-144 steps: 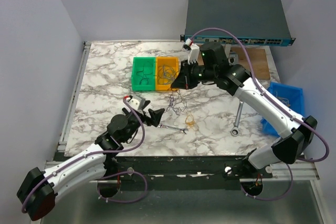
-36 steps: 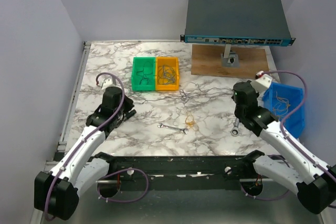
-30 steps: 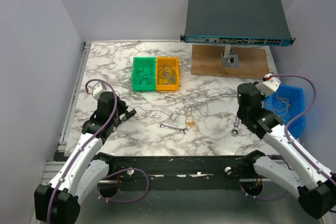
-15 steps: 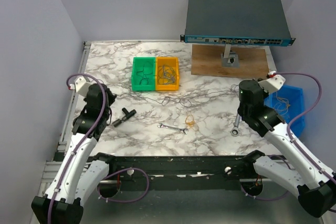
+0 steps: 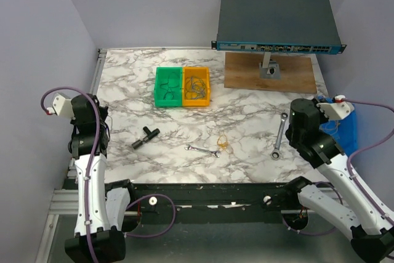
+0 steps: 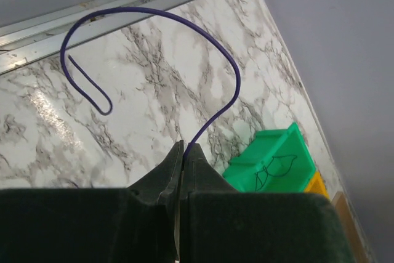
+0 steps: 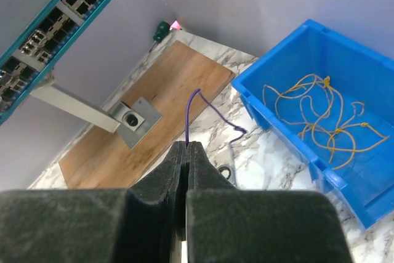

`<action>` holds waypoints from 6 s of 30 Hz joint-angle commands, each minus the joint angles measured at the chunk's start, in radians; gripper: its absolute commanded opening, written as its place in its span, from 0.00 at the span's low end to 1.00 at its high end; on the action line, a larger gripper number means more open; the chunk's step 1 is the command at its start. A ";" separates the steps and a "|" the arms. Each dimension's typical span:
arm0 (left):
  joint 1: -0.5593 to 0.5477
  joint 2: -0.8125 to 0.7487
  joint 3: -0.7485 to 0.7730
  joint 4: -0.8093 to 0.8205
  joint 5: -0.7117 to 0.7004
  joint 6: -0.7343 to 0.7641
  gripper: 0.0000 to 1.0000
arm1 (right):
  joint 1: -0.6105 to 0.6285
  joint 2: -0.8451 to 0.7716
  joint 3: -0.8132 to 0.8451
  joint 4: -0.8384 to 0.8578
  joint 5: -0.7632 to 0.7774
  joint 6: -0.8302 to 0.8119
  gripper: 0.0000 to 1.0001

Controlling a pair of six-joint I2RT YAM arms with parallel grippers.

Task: Untangle the cables

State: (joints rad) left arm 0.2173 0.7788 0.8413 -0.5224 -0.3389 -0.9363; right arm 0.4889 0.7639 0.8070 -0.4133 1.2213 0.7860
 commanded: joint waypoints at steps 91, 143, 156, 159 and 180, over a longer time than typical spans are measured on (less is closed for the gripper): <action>-0.509 1.429 1.319 -0.477 0.200 0.623 0.21 | -0.004 0.132 -0.247 0.522 -0.527 -0.143 0.01; -0.435 1.330 1.002 -0.156 0.389 0.527 0.00 | -0.004 0.301 -0.035 0.415 -0.900 -0.293 0.01; -0.508 1.184 0.978 -0.094 0.454 0.516 0.10 | 0.105 0.471 0.417 0.282 -1.440 -0.398 0.01; -0.496 1.031 0.805 -0.012 0.451 0.502 0.39 | 0.148 0.546 0.524 0.289 -1.466 -0.389 0.01; -0.197 0.115 -0.200 0.355 0.503 0.210 0.60 | 0.261 1.198 1.157 0.253 -1.356 -0.419 0.01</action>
State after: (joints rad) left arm 0.0177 0.9741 0.7055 -0.2626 0.1265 -0.6846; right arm 0.7452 1.8771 1.8553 -0.1364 -0.1738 0.3965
